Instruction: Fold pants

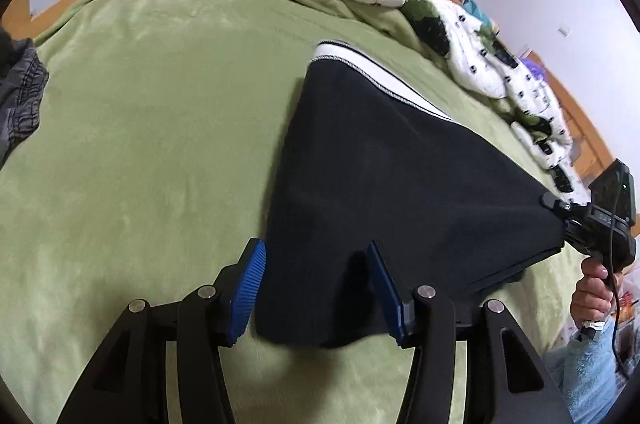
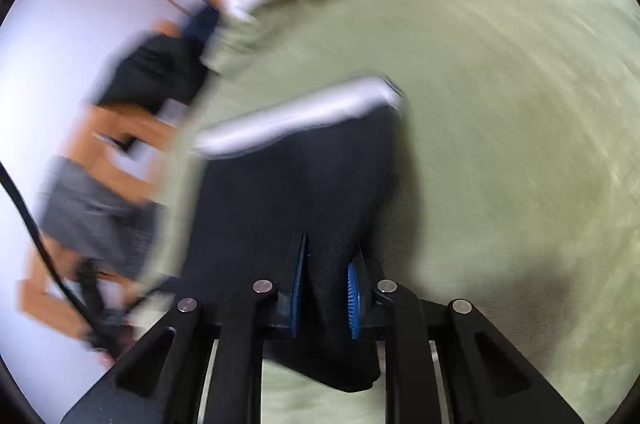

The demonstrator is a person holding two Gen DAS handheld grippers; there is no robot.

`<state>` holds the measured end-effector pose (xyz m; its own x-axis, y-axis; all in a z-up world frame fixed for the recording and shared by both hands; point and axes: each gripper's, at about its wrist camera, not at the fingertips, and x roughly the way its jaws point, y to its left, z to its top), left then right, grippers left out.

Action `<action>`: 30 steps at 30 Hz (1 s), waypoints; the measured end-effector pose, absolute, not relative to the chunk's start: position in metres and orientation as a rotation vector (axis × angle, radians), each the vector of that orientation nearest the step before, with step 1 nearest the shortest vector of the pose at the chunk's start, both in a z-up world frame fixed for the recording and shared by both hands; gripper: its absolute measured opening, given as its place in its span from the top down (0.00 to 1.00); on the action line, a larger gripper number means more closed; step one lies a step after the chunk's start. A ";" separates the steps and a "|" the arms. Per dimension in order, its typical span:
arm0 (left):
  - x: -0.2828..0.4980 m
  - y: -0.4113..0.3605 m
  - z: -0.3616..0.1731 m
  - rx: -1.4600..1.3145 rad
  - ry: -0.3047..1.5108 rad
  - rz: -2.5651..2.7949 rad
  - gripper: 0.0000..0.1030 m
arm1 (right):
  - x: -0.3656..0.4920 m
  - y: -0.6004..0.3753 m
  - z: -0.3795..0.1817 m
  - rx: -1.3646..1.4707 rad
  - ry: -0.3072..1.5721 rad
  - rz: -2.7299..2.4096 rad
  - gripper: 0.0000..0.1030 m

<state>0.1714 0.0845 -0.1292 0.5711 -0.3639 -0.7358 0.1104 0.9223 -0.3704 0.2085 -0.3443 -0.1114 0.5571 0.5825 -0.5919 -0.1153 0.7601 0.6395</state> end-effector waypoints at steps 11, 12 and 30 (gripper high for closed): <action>0.140 0.062 -0.126 -0.123 0.894 -0.360 0.48 | 0.166 -0.325 -0.124 0.294 0.959 0.256 0.69; 0.135 0.057 -0.127 -0.086 0.894 -0.366 0.46 | 0.158 -0.325 -0.122 0.287 0.943 0.252 0.68; 0.127 0.055 -0.157 0.022 0.941 -0.080 0.89 | 0.156 -0.309 -0.153 0.245 1.026 0.249 0.79</action>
<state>0.1274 0.0550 -0.1574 0.5862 -0.0587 -0.8081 0.0782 0.9968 -0.0156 0.1563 -0.3093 -0.1529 0.4949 0.3170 -0.8091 -0.0893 0.9447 0.3155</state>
